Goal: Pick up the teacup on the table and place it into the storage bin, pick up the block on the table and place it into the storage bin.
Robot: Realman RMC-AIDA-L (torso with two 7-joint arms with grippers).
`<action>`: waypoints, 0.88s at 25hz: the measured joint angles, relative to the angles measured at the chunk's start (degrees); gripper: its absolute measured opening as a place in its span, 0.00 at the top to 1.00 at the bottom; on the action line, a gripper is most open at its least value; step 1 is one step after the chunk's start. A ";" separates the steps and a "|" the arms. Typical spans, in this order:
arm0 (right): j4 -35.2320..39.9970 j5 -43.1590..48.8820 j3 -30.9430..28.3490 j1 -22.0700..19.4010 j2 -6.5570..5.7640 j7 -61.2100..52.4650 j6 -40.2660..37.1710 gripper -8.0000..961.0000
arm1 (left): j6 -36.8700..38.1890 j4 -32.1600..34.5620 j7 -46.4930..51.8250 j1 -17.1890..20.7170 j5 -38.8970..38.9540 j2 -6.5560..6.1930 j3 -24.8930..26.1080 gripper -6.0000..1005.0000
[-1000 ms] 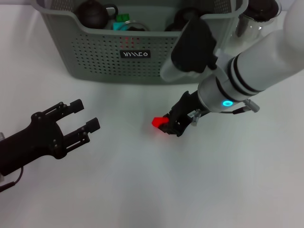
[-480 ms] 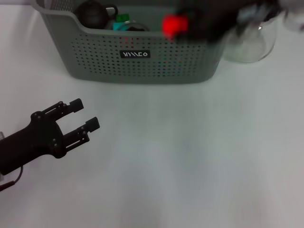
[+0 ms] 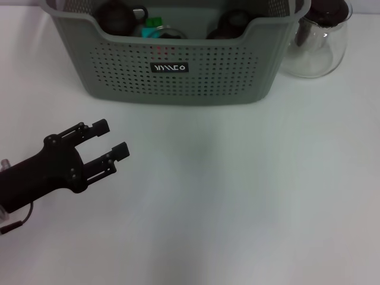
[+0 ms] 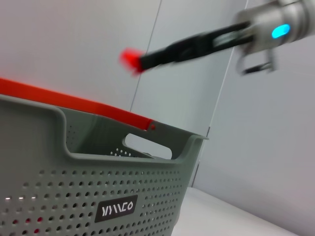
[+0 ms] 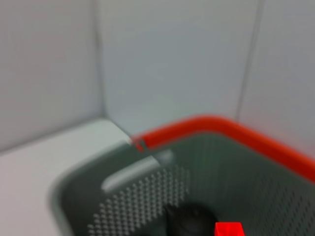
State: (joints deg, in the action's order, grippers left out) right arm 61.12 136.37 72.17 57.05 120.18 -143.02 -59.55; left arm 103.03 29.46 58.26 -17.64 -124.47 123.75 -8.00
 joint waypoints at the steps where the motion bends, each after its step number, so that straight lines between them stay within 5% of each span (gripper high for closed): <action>1: -4.84 0.66 -0.02 2.20 -0.03 0.17 2.68 0.77 | -0.01 0.00 0.02 -0.06 -0.07 0.00 0.01 0.29; 4: -19.00 1.61 -0.18 8.48 -0.17 1.31 10.82 0.77 | -0.38 -0.02 0.02 -0.09 -0.13 0.07 -0.01 0.29; 9: -29.83 1.42 0.89 13.15 0.42 3.82 18.37 0.77 | -0.80 -0.40 0.02 -0.10 -0.16 0.09 -0.14 0.29; 17: -29.30 -2.10 5.86 11.97 0.50 5.33 18.56 0.77 | -1.00 -0.64 -0.20 0.06 -0.16 0.09 -0.01 0.29; 22: -17.13 -5.99 5.95 4.59 0.33 5.83 14.40 0.57 | -0.94 -0.63 -0.15 0.20 0.23 0.09 0.06 0.29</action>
State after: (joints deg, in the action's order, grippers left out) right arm 43.99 130.38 78.12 61.64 120.51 -137.19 -45.15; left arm 102.09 28.83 58.11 -17.44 -124.25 123.84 -7.94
